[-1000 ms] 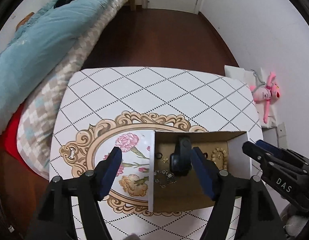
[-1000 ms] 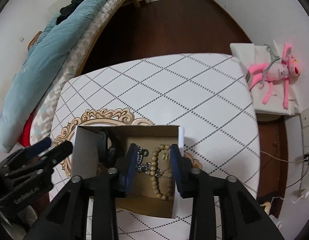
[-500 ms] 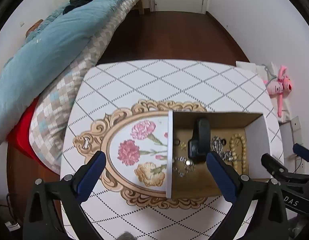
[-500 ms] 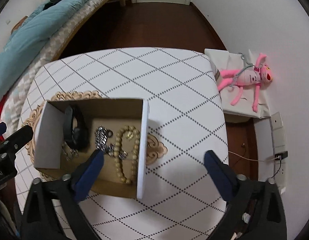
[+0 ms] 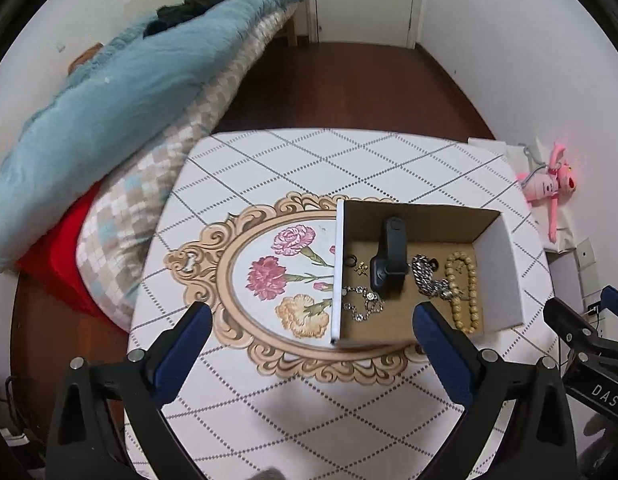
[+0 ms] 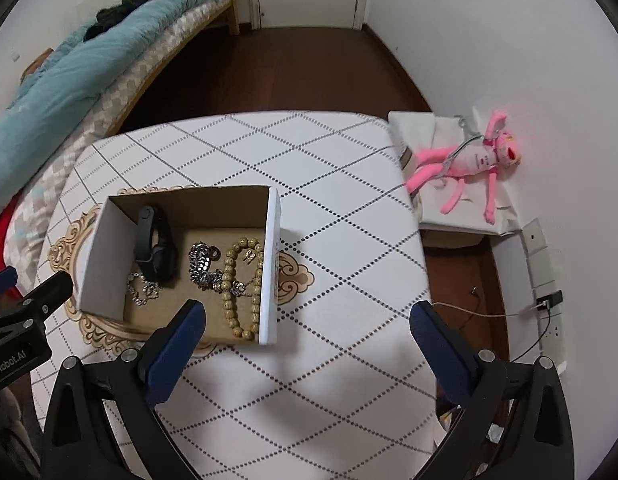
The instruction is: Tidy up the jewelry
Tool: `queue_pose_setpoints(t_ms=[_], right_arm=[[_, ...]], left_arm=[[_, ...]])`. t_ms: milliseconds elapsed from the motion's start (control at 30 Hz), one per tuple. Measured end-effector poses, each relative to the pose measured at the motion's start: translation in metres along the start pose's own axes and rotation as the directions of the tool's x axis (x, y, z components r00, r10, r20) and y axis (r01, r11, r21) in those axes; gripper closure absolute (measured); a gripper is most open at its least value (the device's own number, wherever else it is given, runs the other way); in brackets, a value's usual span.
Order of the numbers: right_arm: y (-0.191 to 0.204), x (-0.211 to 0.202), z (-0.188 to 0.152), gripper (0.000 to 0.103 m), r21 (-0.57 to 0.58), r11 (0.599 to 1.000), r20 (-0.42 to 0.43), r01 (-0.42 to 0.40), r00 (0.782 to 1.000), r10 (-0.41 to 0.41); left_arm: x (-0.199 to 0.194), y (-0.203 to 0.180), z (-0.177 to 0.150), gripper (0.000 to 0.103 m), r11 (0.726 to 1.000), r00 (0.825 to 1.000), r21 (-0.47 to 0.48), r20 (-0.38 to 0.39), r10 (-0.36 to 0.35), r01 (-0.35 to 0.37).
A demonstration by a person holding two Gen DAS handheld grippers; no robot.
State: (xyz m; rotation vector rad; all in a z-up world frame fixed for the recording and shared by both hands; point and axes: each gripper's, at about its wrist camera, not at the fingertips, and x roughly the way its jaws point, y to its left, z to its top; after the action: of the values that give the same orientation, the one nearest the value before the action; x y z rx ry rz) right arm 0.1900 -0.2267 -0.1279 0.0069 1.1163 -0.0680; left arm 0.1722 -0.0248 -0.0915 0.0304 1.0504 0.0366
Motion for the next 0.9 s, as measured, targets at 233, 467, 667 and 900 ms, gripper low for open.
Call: queue_pose_setpoints(t_ms=[233,467,667,900], right_arm=[[0.001,-0.063,-0.023,0.0,0.0,1.0,0.106,-0.003,0.994,0.003],[-0.001,-0.133,-0.045,0.0,0.012,1.0,0.217,-0.012,0.976,0.009],[-0.002,-0.181,-0.06,0.0,0.018,1.0,0.29,0.002,0.957,-0.007],[-0.007,-0.227,-0.078,0.0,0.033,0.999,0.357,0.015,0.934,-0.025]], left_arm=[[-0.064,0.005,-0.021,0.0,1.0,0.994,0.0,0.111,-0.003,0.003],[-0.123,0.008,-0.036,0.0,0.999,0.98,-0.01,0.197,-0.032,0.035],[-0.162,0.009,-0.046,0.0,0.998,0.967,-0.004,0.247,-0.059,0.062],[-0.192,0.014,-0.058,0.0,0.997,0.957,-0.02,0.285,-0.063,0.071]])
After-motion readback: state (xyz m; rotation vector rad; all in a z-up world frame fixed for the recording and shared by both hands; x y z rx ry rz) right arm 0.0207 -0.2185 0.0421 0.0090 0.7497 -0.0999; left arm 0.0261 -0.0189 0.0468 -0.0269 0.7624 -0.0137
